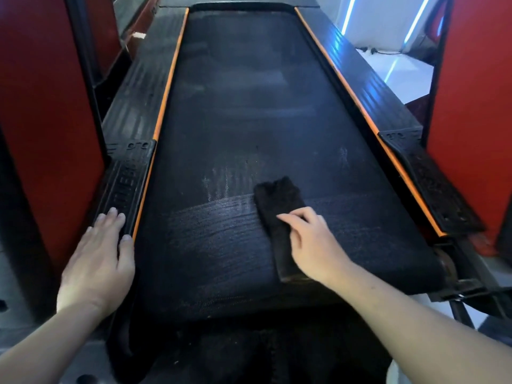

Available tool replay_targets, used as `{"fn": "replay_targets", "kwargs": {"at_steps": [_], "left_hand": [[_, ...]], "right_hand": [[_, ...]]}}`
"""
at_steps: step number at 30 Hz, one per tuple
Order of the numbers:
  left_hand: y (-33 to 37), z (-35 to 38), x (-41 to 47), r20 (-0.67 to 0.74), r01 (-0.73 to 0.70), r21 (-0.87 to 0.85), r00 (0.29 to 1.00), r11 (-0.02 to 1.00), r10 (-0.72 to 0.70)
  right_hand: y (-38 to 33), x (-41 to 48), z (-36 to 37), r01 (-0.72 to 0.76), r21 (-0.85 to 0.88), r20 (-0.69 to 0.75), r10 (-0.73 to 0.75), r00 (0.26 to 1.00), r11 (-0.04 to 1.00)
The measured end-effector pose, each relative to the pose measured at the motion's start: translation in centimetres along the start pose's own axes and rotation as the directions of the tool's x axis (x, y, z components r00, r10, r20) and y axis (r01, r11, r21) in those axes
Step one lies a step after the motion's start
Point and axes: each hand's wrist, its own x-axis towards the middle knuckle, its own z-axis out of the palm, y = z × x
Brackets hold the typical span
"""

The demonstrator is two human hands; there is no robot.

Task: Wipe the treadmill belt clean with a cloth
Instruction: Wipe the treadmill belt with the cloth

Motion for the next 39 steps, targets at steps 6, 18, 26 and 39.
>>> {"fn": "replay_targets", "kwargs": {"at_steps": [6, 18, 26, 39], "left_hand": [[0.0, 0.0, 0.1, 0.012, 0.004, -0.001, 1.0, 1.0, -0.004], [0.6, -0.5, -0.3, 0.012, 0.023, -0.005, 1.0, 1.0, -0.023], [0.6, -0.4, -0.2, 0.013, 0.023, 0.02, 1.0, 1.0, -0.023], [0.4, -0.2, -0.1, 0.03, 0.019, 0.053, 0.999, 0.998, -0.021]], "right_hand": [[7.2, -1.1, -4.9, -0.134, -0.077, -0.084, 0.127, 0.988, 0.988], [13.0, -1.8, -11.5, -0.457, -0.17, -0.183, 0.428, 0.885, 0.873], [10.3, -1.6, -10.1, -0.54, -0.235, -0.123, 0.526, 0.841, 0.808], [-2.1, 3.0, -0.9, -0.289, -0.136, -0.031, 0.288, 0.957, 0.948]]}}
